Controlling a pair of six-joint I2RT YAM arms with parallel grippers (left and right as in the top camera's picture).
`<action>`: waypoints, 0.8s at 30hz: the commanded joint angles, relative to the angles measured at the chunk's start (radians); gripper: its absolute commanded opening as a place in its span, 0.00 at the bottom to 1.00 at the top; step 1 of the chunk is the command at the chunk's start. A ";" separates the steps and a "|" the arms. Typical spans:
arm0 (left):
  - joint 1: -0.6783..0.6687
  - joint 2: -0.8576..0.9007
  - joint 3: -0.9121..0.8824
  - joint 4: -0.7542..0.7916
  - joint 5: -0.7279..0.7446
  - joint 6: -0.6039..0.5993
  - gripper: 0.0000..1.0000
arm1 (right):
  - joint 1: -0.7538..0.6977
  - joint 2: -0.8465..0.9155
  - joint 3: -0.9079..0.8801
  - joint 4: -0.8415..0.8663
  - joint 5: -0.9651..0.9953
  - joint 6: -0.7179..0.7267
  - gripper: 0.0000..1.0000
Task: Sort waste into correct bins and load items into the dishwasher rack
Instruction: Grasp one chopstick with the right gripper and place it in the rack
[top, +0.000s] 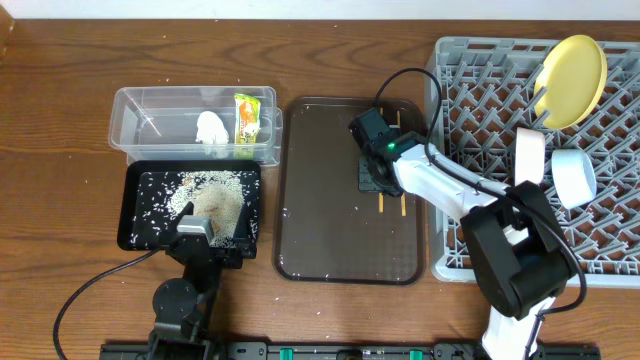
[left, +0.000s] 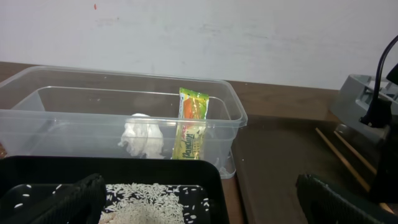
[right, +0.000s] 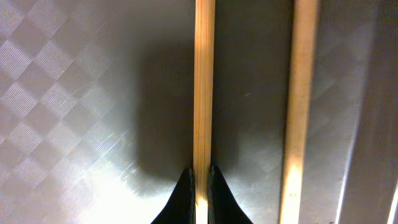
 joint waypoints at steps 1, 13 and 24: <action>0.005 -0.003 -0.018 -0.037 -0.013 -0.012 1.00 | -0.006 -0.111 -0.011 0.013 -0.085 -0.122 0.01; 0.005 -0.003 -0.018 -0.037 -0.013 -0.012 1.00 | -0.247 -0.486 -0.011 -0.050 -0.096 -0.414 0.01; 0.005 -0.003 -0.018 -0.037 -0.013 -0.012 1.00 | -0.358 -0.334 -0.014 -0.192 -0.063 -0.423 0.24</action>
